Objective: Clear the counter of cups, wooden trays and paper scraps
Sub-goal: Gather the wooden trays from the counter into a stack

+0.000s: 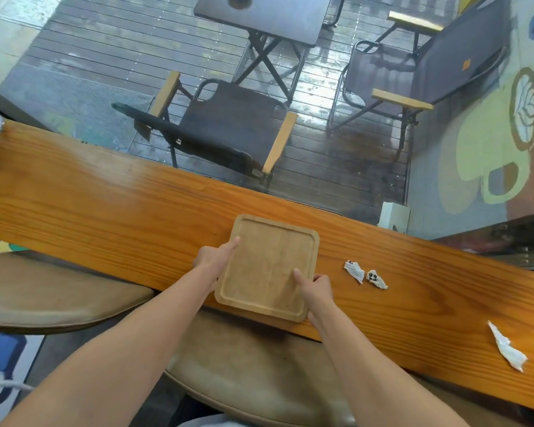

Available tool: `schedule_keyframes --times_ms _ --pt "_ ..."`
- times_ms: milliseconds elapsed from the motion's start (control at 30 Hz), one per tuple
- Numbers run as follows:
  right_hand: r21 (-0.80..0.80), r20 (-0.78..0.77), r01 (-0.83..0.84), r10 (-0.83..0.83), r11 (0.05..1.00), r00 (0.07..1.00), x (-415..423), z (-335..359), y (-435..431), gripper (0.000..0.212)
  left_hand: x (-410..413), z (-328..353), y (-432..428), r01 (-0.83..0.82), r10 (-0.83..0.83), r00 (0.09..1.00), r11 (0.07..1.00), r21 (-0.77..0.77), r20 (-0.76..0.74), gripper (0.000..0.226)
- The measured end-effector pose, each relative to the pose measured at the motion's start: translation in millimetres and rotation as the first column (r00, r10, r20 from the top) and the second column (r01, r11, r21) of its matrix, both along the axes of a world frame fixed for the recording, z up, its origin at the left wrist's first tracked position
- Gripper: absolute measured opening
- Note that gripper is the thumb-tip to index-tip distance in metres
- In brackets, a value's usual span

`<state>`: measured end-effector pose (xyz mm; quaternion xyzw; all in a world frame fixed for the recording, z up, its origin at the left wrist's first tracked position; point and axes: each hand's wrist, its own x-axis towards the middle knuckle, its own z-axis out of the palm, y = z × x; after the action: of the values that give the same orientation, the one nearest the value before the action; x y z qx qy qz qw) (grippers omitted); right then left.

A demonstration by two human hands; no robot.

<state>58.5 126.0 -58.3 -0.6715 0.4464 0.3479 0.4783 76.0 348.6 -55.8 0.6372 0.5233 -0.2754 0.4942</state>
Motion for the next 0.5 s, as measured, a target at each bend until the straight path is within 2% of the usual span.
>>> schedule_keyframes --times_ms 200,367,500 --pt "0.043 0.058 -0.006 0.004 0.999 0.998 -3.0 1.7 -1.0 0.066 5.5 3.2 -11.3 0.077 -0.07 0.997 0.983 -0.168 0.044 0.107" --pt "0.169 0.07 0.041 -0.053 0.985 0.996 -1.6 16.0 -10.3 0.103 4.9 15.2 -12.9 0.168 -0.145 0.979 0.971 -0.17 0.142 0.116" --pt "0.235 0.119 0.077 -0.108 0.969 0.987 -2.4 45.1 -13.7 0.117 9.5 39.8 -13.3 0.252 -0.2 0.955 0.935 -0.248 0.219 0.115"
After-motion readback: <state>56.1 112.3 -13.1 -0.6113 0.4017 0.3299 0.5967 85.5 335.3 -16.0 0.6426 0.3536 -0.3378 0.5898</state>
